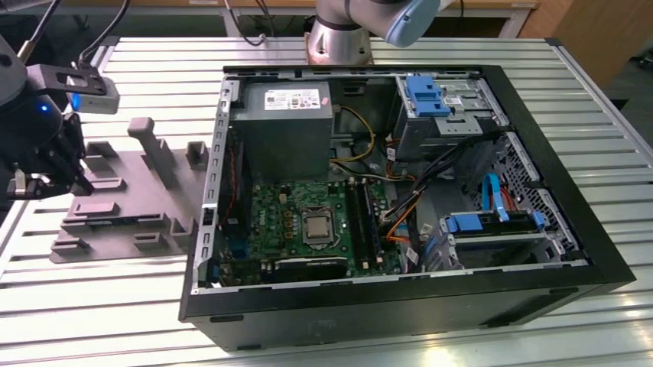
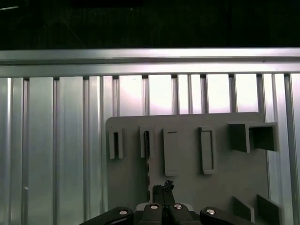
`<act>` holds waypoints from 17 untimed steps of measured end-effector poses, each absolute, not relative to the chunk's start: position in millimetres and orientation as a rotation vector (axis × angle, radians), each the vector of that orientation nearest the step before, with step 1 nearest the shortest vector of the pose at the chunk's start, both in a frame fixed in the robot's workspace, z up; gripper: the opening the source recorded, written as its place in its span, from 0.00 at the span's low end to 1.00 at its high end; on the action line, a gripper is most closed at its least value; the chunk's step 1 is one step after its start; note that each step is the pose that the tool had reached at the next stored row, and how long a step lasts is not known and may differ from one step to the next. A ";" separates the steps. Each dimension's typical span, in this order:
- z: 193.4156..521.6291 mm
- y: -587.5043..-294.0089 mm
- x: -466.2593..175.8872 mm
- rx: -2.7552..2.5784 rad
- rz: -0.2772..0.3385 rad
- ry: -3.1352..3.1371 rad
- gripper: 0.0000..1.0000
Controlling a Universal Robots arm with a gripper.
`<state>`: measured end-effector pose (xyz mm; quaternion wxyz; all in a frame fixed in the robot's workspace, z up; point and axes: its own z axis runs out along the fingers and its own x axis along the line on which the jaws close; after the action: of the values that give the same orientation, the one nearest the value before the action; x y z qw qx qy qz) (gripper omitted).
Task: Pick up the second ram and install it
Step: 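Pick up the second ram and move it above second insertion slot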
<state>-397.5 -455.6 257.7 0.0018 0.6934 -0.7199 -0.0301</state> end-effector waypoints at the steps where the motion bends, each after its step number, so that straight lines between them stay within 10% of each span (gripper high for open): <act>1: 256.8 -455.8 -397.5 2.177 -0.095 -2.258 0.11; 17: 247.0 -458.9 -397.5 2.207 -0.095 -2.228 0.11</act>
<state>-397.5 -458.9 247.0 0.0020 0.7033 -0.7102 -0.0303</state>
